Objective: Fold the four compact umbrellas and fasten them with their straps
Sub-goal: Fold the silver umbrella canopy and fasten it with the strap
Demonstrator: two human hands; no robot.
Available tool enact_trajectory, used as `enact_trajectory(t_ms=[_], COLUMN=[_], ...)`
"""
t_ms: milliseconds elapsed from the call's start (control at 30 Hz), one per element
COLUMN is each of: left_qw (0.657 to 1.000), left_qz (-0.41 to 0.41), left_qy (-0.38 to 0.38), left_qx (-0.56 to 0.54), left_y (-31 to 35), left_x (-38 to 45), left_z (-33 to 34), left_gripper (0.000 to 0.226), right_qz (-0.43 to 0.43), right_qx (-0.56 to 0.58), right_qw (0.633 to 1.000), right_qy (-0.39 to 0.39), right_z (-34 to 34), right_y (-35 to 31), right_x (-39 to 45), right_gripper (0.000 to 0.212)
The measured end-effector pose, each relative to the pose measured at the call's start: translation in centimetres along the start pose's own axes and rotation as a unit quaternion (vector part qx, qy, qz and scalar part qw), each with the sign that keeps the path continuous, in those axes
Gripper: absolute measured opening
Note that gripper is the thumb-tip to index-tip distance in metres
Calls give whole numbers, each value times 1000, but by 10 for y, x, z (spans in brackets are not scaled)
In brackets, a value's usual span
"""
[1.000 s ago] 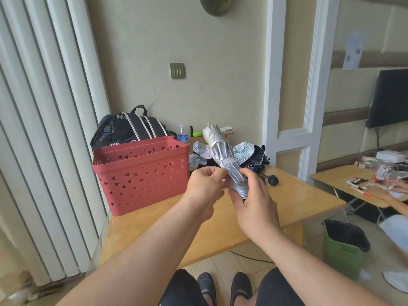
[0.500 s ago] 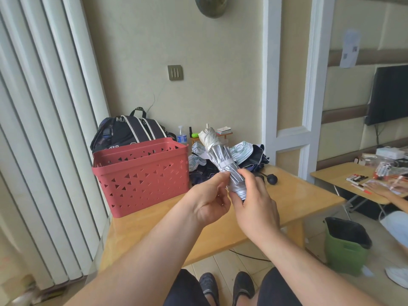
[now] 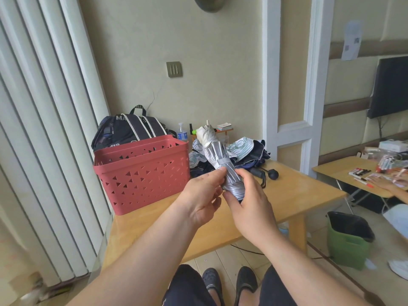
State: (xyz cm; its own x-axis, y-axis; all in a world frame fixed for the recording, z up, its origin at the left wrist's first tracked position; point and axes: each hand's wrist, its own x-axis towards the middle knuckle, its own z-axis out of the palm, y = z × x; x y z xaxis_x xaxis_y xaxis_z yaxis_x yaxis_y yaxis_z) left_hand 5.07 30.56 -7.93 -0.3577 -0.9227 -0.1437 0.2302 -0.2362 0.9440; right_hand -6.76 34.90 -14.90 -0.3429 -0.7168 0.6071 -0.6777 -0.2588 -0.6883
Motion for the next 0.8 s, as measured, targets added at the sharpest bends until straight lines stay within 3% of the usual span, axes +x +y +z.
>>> enact_trajectory(t_ms=[133, 333, 467, 600, 800], left_qw=[993, 972, 975, 983, 966], left_qz=[72, 104, 106, 136, 232], left_qy=[-7, 30, 34, 14, 12], left_qx=[95, 208, 190, 124, 113], left_y=[0, 4, 0, -7, -12], left_x=[-8, -11, -11, -17, -14], left_z=[-8, -19, -20, -13, -13], left_gripper=[21, 26, 24, 14, 18], right_qz=[22, 66, 81, 108, 103], right_qx=[48, 145, 235, 330, 335], right_qw=[998, 984, 965, 937, 937], right_qy=[-32, -81, -83, -27, 16], right_z=[-1, 0, 3, 3, 1], right_y=[-2, 1, -3, -16, -16], right_x=[-1, -2, -6, -11, -10], right_gripper=[53, 46, 34, 30, 14])
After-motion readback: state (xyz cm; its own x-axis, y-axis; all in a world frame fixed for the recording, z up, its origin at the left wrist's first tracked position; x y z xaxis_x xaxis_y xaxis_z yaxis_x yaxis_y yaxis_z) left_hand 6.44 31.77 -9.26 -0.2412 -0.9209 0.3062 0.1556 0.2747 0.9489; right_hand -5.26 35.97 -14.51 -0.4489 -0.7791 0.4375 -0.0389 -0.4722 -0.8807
